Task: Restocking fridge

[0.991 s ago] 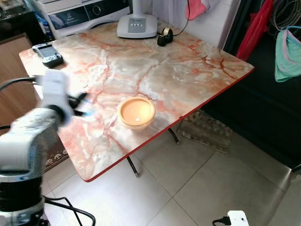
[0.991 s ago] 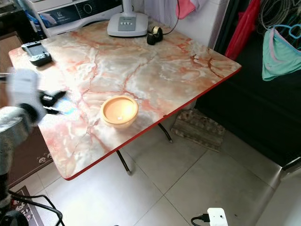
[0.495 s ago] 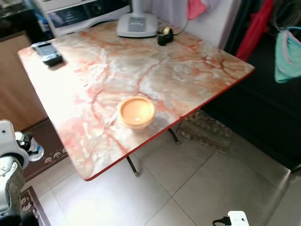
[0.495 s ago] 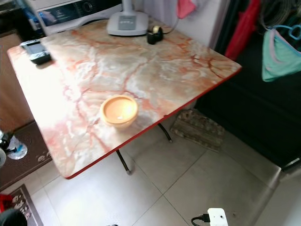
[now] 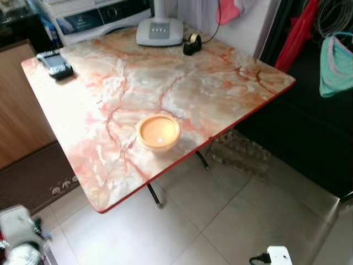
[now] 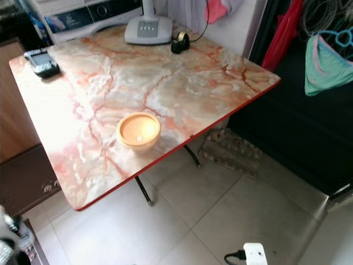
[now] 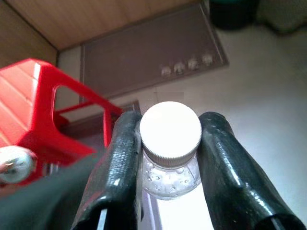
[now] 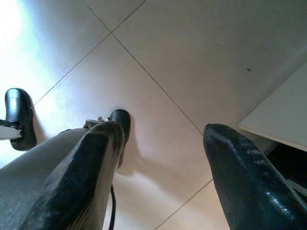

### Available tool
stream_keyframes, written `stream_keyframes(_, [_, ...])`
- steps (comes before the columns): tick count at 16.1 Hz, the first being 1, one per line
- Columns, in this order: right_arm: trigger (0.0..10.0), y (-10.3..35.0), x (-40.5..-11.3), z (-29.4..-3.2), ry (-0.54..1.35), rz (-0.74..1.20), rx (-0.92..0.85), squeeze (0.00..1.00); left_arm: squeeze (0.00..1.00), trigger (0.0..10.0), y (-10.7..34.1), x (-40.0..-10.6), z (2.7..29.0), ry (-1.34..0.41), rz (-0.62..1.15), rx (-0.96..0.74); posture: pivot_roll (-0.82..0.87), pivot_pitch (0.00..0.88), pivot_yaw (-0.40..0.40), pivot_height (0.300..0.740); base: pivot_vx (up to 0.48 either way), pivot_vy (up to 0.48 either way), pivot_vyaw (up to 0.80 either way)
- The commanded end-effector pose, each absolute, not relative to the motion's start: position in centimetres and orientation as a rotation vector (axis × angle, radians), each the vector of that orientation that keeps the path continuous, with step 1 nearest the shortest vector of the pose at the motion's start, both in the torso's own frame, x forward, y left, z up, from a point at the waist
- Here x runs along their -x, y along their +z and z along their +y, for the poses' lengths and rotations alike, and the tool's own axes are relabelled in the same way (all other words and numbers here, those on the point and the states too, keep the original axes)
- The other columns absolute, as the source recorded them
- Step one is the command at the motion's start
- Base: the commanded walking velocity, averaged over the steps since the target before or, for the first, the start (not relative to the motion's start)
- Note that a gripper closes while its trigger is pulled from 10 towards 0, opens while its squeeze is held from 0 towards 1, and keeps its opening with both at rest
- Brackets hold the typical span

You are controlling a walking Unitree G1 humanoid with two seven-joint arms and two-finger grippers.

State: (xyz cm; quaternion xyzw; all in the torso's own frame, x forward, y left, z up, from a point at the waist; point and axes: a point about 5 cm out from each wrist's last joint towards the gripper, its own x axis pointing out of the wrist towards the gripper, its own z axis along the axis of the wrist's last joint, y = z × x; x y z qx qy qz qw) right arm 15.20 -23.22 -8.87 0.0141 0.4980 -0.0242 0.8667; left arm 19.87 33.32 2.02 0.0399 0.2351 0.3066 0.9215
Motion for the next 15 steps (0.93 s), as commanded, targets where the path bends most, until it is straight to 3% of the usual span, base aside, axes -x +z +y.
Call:
stream_keyframes(1, [10.0,-9.0,-14.8,-23.3,-0.067,1.051,-0.043,0.0,0.0,10.0,0.6,-19.3,32.5,0.576,0.546,-0.162,0.06,0.1,0.002,0.74,0.0,0.0,0.0])
stream_keyframes(2, [10.0,-8.9,-15.1,-23.4,-0.083,1.041,-0.054,0.0,0.0,10.0,1.5,-19.8,30.7,0.45,0.455,-0.426,0.03,0.087,0.009,0.74,0.0,0.0,0.0])
stream_keyframes(3, [10.0,-8.8,-15.2,-23.5,-0.098,1.029,-0.066,0.0,0.0,10.0,1.0,-19.8,29.4,0.355,0.441,-0.389,0.06,0.087,0.002,0.74,0.0,0.0,0.0])
stream_keyframes(5, [10.0,-8.6,-15.7,-23.5,-0.065,1.042,-0.026,0.0,0.0,10.0,-2.7,-18.7,28.6,0.264,0.606,-0.285,0.06,0.078,-0.002,0.74,0.0,0.0,0.0])
stream_keyframes(8, [10.0,-8.4,-16.3,-23.4,-0.081,1.02,-0.044,0.0,0.0,10.0,-5.7,-17.1,27.5,0.377,0.754,-0.139,0.04,0.043,0.003,0.74,0.0,0.0,0.0])
stream_keyframes(15, [10.0,-7.3,-18.7,-23.4,-0.069,0.977,-0.02,0.0,0.0,10.0,-6.8,-17.8,25.6,0.367,0.85,-0.102,0.04,0.035,-0.01,0.74,0.0,0.0,0.0])
